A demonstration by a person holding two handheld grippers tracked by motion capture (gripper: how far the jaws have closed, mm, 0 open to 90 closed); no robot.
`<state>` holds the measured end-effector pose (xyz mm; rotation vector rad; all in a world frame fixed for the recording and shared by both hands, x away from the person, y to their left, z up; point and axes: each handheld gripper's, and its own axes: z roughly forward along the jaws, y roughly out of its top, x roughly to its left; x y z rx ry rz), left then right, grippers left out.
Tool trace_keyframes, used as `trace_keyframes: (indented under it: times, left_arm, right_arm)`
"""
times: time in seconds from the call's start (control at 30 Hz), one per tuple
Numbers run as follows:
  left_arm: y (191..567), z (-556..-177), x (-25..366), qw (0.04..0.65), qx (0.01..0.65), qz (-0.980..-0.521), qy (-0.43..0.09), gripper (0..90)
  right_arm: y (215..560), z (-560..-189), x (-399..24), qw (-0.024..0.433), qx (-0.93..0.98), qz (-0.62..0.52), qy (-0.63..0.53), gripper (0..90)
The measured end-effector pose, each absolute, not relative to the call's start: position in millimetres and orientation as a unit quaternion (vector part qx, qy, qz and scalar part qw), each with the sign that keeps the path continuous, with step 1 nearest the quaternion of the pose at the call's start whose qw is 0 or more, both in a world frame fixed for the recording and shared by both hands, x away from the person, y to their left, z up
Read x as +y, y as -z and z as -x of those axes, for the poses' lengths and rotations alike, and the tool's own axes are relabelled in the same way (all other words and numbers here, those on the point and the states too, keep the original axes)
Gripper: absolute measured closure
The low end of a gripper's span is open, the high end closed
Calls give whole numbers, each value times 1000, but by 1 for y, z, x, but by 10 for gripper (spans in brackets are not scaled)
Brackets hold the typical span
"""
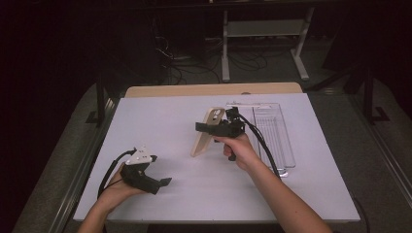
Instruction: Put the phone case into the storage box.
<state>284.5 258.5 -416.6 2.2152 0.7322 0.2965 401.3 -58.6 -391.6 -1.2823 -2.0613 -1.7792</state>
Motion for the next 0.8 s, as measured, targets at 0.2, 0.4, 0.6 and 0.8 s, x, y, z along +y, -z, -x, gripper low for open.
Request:
trace_keyframes:
  times: [0.2, 0.4, 0.6, 0.8]
  left_arm:
    - [423, -280, 265, 373, 285, -876, -113, 9]
    - [425, -282, 267, 375, 288, -874, -114, 9]
    - [426, -282, 265, 376, 296, -871, -115, 9]
    - [427, -283, 267, 372, 289, -874, -114, 9]
  right_arm:
    - [384, -404, -70, 63, -671, 431, 599, 94]
    - [380, -406, -78, 56, -666, 436, 603, 94]
    - [375, -408, -85, 46, -663, 437, 606, 94]
    - [369, -410, -93, 39, -658, 442, 609, 94]
